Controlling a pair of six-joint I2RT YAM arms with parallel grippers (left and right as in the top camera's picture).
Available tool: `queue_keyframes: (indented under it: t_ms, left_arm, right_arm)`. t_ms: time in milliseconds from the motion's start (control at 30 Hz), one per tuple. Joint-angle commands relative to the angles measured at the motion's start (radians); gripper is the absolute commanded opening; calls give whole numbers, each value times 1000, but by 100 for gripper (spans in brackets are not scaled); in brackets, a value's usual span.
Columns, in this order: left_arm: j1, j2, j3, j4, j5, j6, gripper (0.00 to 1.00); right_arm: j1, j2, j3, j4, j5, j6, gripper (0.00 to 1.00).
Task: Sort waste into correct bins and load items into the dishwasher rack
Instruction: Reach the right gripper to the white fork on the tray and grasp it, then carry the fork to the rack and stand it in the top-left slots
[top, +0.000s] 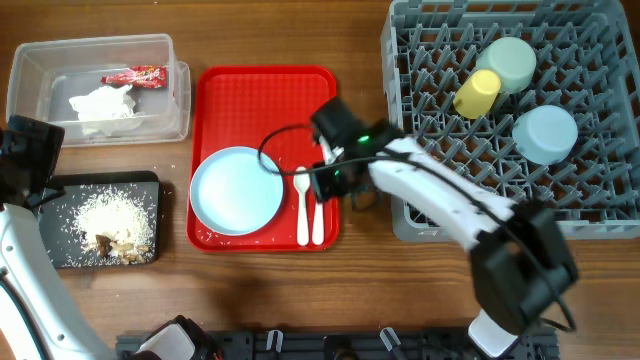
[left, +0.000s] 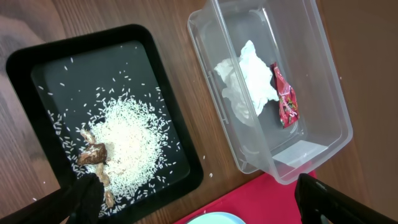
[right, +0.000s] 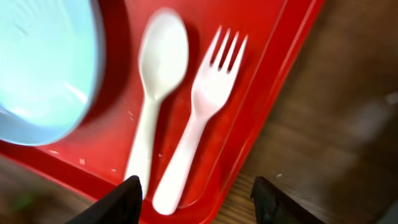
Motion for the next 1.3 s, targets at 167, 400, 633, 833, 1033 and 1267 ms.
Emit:
queue_keyframes:
  t_ms: [167,400,633,833,1033,1267]
  left_arm:
    - [6,-3,12,3,0,1,100]
    - [6,-3,12,3,0,1,100]
    - [6,-3,12,3,0,1,100]
    - [6,-3,12,3,0,1,100]
    - [6,-3,12,3,0,1,100]
    - [6,-3,12,3,0,1,100]
  right_arm:
    - [44,90,8,-16,76,105,57]
    - [113,109,8,40,187,153,40]
    - [113,170,8,67,203,168,32]
    - [113,174,8,62,203,174,32]
    - [113,198,8,64,206,177,25]
    - [109,199,58,23,211,195,15]
